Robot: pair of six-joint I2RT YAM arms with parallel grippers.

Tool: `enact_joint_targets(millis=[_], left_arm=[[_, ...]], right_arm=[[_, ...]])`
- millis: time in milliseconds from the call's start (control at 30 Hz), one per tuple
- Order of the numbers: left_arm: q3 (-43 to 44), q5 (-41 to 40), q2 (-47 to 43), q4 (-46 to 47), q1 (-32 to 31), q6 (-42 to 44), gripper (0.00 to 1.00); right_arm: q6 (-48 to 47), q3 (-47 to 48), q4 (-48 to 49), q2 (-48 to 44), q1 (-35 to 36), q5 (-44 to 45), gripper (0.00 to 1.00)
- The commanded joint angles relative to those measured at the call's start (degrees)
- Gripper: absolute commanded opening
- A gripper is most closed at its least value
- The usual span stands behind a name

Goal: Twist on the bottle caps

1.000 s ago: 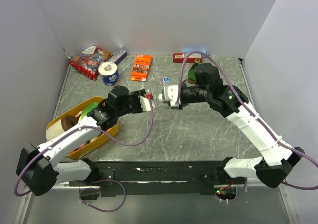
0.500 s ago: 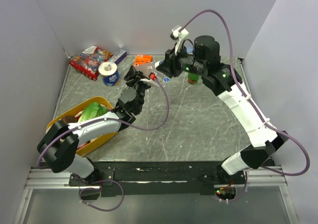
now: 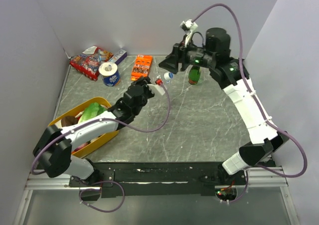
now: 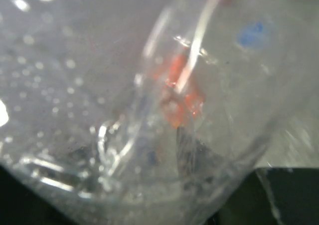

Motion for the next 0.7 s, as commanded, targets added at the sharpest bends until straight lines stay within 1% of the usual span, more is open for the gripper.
enact_joint_targets(millis=[0,33,67,100,133,167,200,300,400,467,667], left_arm=[[-0.2,27.2,-8.0,-26.1,4.7,0.1,0.01],[-0.8,34.9,-9.3,-28.0,6.6,1.6,0.01],[-1.4,37.7,-10.7,-29.0,7.3,2.5,0.01],[-1.9,41.1,-13.0,-31.7,8.0,4.9,0.01],[-2.2,45.0,-14.1,-33.2,9.4,6.4,0.01],[-2.4,49.9,-15.8,-34.7,9.7,7.4,0.01],[-2.4,52.2,-16.3,-36.4,10.0,8.1,0.01],[-0.3,57.6,-16.5,-39.7,10.2,7.2,0.01],[2.1,60.2,-15.7,-41.2,10.2,5.7,0.01],[3.2,60.9,-15.5,-40.7,10.3,5.1,0.01],[5.5,61.7,-15.1,-41.2,10.3,6.0,0.01]], right_arm=[[-23.9,1.8,0.3,-7.4,-2.3,-22.4,0.65],[-29.8,0.4,-2.1,-8.5,-2.3,-24.6,0.66],[-35.8,-0.7,-7.1,-9.5,-2.1,-25.9,0.67],[-46.4,-2.8,-10.1,-11.3,-1.8,-26.4,0.68],[-51.4,-3.7,-12.9,-12.0,-1.4,-26.9,0.68],[-56.1,-4.3,-18.5,-12.5,-0.2,-26.6,0.68],[-62.6,-5.8,-20.2,-13.6,0.4,-26.3,0.68],[-71.1,-8.5,-24.8,-15.1,3.4,-25.0,0.68],[-75.6,-11.9,-25.1,-16.5,6.7,-21.9,0.68],[-75.8,-13.1,-24.1,-16.9,7.4,-21.0,0.68],[-77.6,-10.6,-26.7,-13.9,7.9,-21.2,0.65]])
